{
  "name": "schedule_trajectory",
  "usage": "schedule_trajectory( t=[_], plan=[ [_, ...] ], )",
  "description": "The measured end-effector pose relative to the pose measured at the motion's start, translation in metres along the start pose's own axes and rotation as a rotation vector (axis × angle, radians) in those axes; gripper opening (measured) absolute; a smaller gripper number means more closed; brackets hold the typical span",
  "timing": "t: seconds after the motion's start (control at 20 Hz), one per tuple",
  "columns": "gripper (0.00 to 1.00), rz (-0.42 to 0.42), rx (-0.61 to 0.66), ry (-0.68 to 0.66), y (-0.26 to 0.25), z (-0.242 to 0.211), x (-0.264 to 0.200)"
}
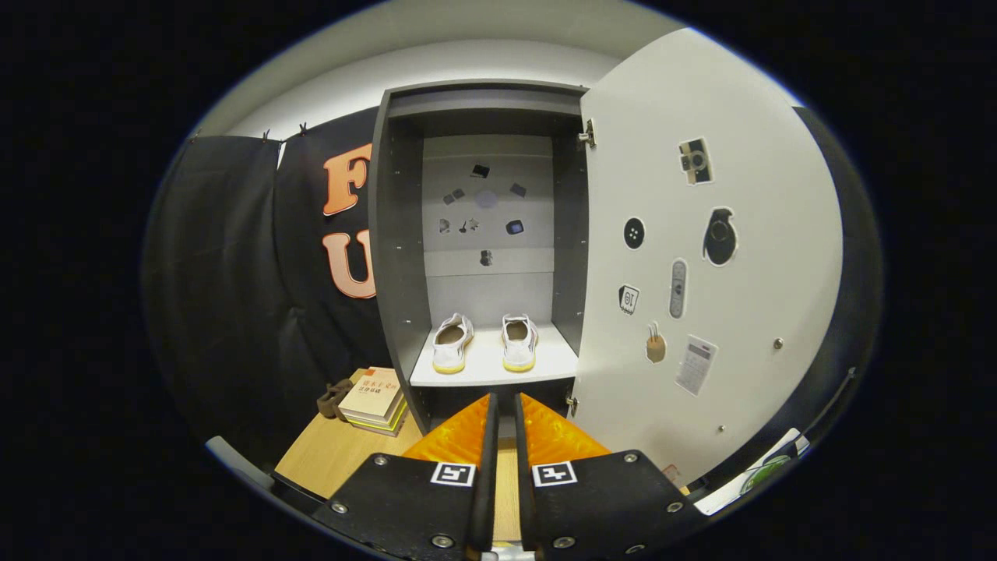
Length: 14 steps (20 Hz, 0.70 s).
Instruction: Open the shoe cabinet door, grab the shoes and put them into the shoe cabinet, then close the shoe cabinet door.
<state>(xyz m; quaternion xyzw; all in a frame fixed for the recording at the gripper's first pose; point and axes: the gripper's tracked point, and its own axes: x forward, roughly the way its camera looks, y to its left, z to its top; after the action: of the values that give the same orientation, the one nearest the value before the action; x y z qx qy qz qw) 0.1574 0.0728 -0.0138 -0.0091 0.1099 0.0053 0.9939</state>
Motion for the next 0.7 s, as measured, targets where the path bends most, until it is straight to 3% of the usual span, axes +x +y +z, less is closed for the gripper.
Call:
schedule_trajectory(
  t=[0.3, 0.7],
  plan=[
    [0.13, -0.067, -0.002, -0.033, -0.04, -0.005, -0.043],
    [0.17, -0.202, 0.039, -0.051, -0.149, -0.031, -0.096]
  ],
)
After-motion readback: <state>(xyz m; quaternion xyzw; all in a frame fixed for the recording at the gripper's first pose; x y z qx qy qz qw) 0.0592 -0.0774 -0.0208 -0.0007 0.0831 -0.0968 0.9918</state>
